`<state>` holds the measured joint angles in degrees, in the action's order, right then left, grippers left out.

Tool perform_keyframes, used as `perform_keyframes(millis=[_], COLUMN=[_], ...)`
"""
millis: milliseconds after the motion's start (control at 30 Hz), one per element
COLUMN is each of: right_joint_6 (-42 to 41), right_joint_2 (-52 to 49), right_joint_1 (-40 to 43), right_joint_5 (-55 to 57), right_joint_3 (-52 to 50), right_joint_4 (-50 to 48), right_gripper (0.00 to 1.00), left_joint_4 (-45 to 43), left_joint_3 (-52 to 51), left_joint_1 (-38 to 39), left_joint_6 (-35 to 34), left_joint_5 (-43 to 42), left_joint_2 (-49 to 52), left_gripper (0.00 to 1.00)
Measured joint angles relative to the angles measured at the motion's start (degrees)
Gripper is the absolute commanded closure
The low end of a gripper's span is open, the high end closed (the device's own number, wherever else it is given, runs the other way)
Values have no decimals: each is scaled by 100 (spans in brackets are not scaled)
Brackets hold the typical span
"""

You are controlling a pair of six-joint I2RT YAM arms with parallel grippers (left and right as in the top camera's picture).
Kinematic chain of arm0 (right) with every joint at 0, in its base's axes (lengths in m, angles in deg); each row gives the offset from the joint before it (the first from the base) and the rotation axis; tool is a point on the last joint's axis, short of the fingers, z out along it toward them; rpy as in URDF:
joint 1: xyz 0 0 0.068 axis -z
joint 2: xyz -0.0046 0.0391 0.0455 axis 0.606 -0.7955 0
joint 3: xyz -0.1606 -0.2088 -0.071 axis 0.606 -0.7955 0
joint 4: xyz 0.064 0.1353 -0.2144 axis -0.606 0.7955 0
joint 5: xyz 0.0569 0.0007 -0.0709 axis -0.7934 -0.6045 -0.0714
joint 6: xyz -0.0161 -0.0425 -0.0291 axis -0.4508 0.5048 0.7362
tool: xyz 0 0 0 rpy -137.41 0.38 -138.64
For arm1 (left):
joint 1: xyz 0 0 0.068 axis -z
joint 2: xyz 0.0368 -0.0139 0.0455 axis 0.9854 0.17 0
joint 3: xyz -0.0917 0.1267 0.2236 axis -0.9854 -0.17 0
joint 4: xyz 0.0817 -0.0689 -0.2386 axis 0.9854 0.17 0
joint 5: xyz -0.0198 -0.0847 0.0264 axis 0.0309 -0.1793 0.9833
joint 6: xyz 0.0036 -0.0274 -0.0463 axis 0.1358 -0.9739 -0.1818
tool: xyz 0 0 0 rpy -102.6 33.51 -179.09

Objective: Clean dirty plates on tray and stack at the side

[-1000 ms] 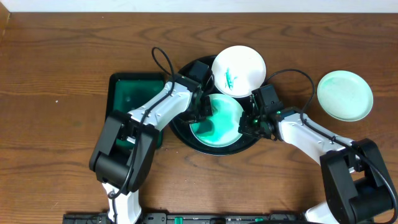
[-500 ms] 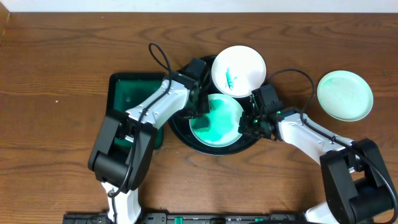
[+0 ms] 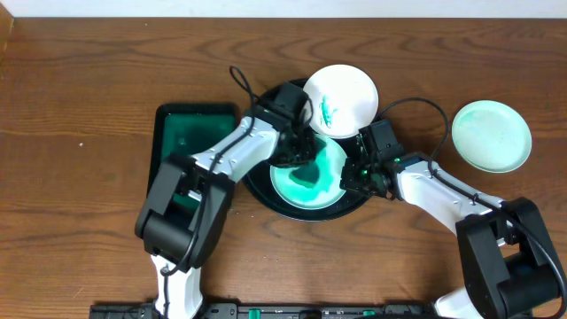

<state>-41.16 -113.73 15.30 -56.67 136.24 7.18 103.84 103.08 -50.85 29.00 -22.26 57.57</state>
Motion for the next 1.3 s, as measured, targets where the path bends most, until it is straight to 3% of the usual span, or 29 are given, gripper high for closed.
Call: perform_keyframes(millis=[400, 700, 1067, 1300], right_joint_6=[26, 28, 81, 636], right_joint_2=[0, -2, -2, 107], right_joint_1=[0, 0, 0, 0], right_joint_5=[31, 37, 44, 179], right_joint_3=[11, 28, 31, 74], right_joint_4=[44, 83, 63, 197], right_gripper=[99, 99, 99, 99], left_joint_4=[-92, 177, 1088, 1690], left_joint_3=[0, 2, -63, -63], left_joint_1=[560, 229, -719, -1239], left_joint_6=[-26, -24, 129, 151], left_joint_5=[-452, -710, 435, 1019], left_joint_2=[66, 57, -1123, -1552], left_gripper=[93, 93, 93, 93])
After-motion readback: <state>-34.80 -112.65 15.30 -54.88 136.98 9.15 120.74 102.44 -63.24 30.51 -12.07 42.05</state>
